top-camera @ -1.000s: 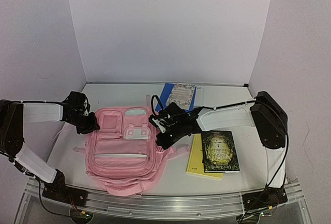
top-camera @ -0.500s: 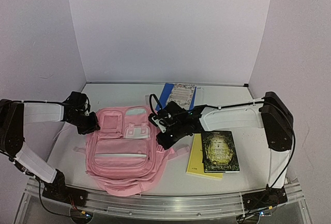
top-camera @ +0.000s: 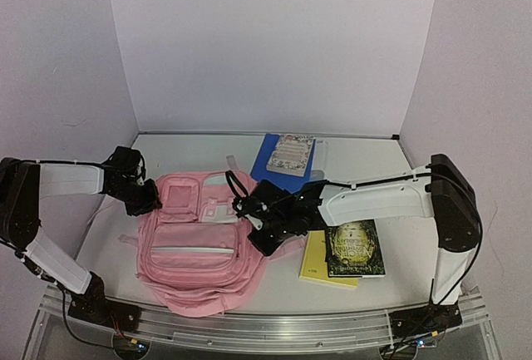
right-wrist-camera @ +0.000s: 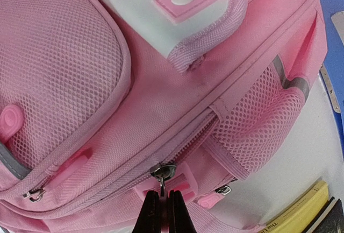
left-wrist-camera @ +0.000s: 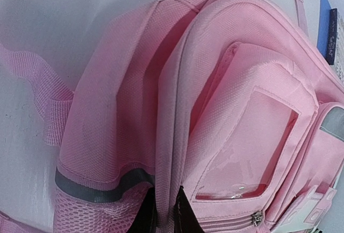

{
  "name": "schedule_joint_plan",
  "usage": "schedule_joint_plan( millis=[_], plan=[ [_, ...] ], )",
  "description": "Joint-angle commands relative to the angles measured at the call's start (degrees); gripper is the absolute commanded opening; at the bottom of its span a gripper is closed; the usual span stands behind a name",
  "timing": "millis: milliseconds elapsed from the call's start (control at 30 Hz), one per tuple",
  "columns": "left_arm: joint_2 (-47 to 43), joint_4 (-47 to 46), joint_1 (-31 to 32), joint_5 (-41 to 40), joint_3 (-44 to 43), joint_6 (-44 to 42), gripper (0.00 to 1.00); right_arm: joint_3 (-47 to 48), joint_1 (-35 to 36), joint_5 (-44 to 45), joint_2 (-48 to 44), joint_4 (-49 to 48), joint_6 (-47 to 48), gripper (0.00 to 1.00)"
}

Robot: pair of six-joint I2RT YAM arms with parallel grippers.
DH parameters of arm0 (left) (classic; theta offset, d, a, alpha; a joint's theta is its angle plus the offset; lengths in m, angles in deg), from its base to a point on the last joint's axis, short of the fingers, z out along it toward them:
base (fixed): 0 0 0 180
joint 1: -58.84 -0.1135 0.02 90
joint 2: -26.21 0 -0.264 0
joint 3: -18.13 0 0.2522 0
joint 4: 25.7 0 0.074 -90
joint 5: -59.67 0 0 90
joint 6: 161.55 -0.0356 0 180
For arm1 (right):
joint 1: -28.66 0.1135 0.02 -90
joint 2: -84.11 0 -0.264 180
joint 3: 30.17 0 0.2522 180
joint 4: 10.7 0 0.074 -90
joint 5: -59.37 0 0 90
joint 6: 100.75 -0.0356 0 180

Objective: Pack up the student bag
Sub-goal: Unzip the student bag at the center of the board.

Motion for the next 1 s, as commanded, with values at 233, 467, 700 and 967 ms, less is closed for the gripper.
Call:
schedule_joint_plan(
  millis=[233, 467, 700, 967],
  plan=[
    [-0.1, -2.8, -1.3, -8.0, -1.9, 5.8, 0.00, -0.9, 2.3, -9.5, -2.0, 8.0, -6.2, 0.00],
    [-0.9, -3.4, -1.3, -8.2, -1.3, 7.5, 0.00, 0.4, 6.9, -14.8, 1.6, 5.8, -8.5, 0.00],
    [-2.8, -3.1, -1.3, -9.4, -0.7, 9.1, 0.00, 2.1, 9.8, -21.0, 2.3, 4.3, -9.8, 0.00],
    [-4.3, -3.5, -1.3, -11.2, 0.6, 11.1, 0.00, 2.7, 11.4, -33.8, 3.4, -11.0, -18.7, 0.00]
  ],
)
